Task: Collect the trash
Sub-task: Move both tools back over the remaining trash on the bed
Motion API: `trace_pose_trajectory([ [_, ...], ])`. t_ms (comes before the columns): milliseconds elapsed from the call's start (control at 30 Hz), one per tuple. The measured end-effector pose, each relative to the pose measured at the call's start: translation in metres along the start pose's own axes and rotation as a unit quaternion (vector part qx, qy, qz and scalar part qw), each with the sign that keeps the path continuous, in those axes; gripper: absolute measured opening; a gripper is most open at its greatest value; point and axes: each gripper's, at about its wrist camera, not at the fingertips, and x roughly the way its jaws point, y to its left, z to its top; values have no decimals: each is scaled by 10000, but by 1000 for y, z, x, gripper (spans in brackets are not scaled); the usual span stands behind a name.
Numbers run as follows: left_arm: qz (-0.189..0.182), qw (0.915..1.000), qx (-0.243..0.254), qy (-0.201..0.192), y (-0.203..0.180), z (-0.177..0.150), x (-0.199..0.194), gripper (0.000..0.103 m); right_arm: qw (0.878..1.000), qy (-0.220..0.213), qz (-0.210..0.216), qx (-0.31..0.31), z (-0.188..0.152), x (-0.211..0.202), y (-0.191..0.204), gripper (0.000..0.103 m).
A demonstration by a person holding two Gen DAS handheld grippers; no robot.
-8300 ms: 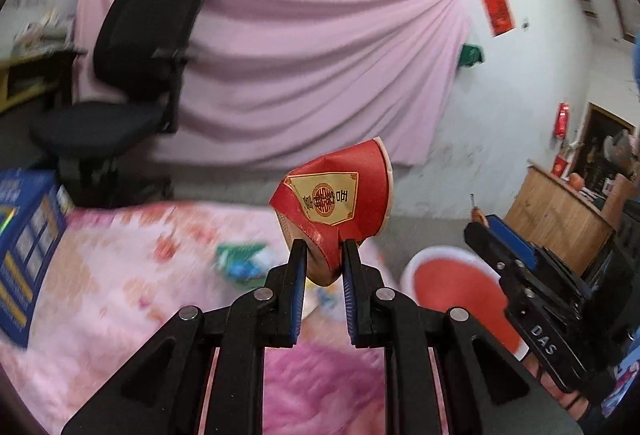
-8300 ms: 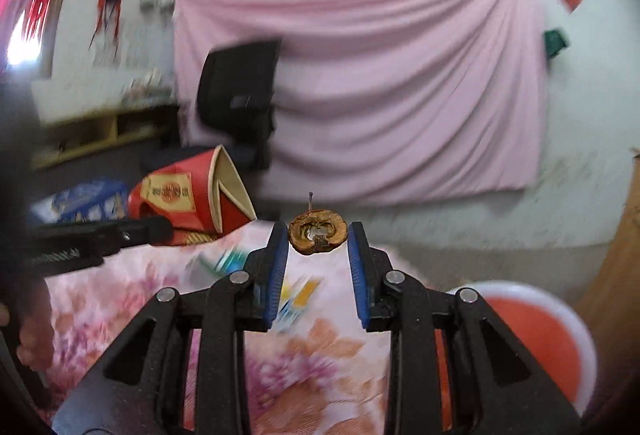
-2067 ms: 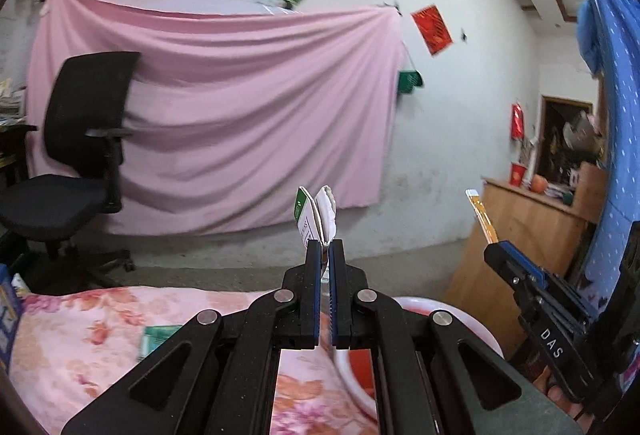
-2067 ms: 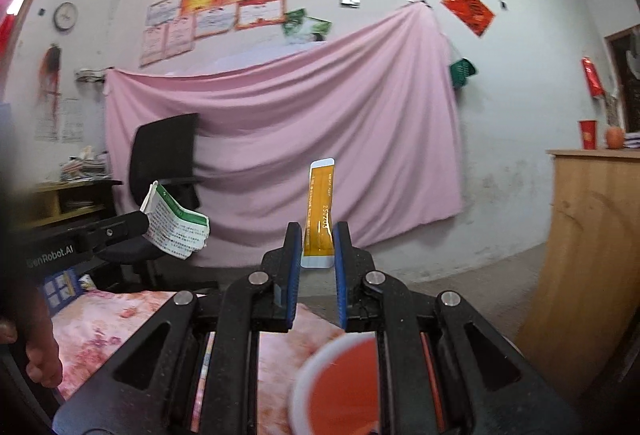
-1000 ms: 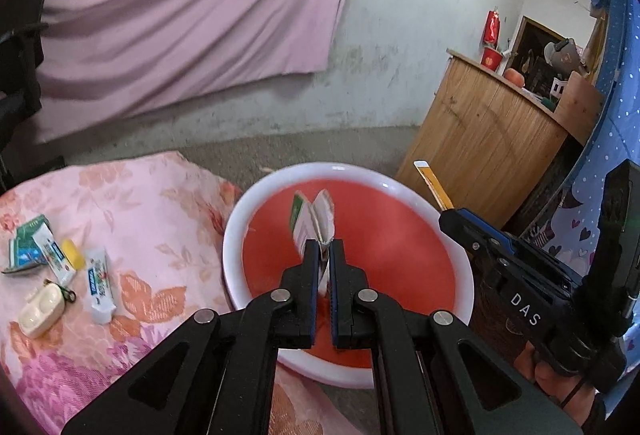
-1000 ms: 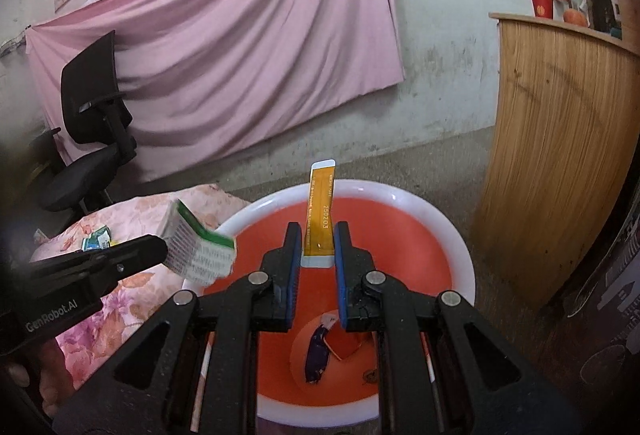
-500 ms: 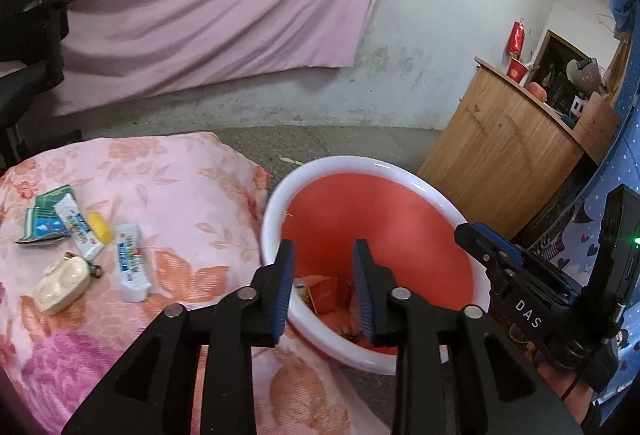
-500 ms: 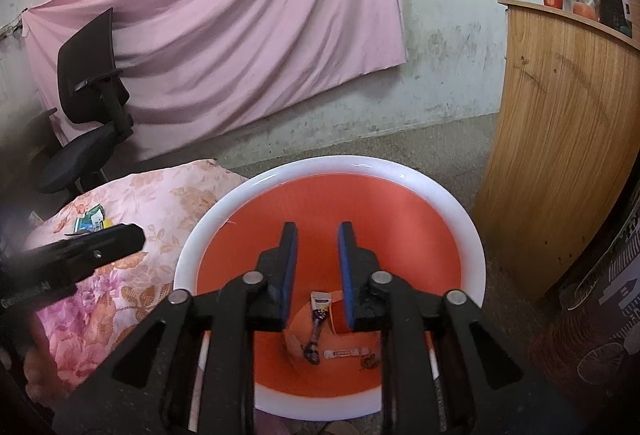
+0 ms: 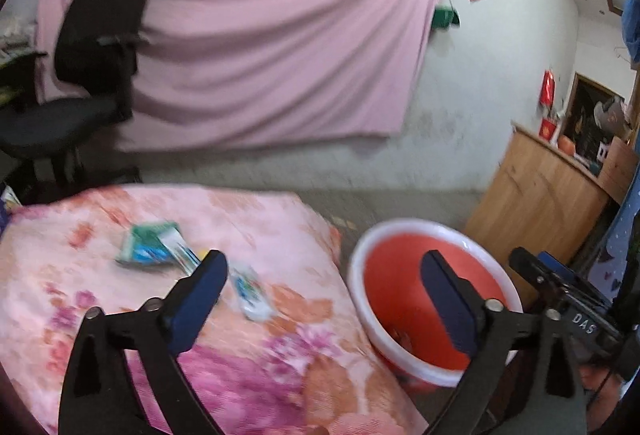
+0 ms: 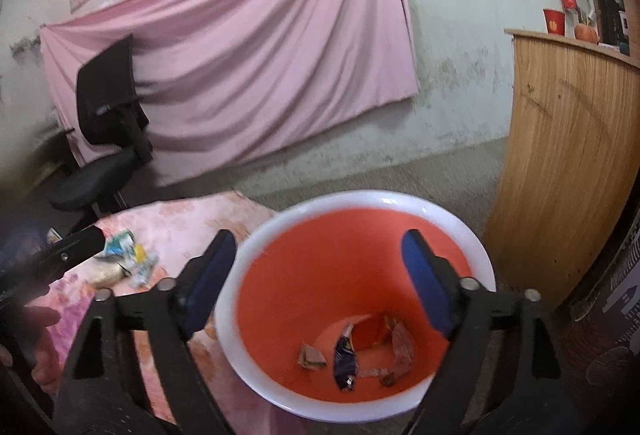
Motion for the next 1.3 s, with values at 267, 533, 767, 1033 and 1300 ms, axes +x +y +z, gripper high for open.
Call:
trace_pose_trajectory([
  [267,322,9966,124,-742,20,5,-36,100,9967,-691,431,-49,10,-20,25,103],
  [533,602,9898,141,-1285,46,10,-69,101,9856,-1474,753,-339,18,-37,63,103],
  [767,922,9805,201,-1724,66,10,-95,102,9726,-2008,1050,-517,21,-45,95,103],
  [1033,1263,9725,311,-1932,95,3,-112,102,9616,-2285,1269,-841,18,-41,130,103],
  [1300,1529,9727,424,-1696,124,-5,-98,102,9662,-1962,1250,-1113,11,-12,158,103],
])
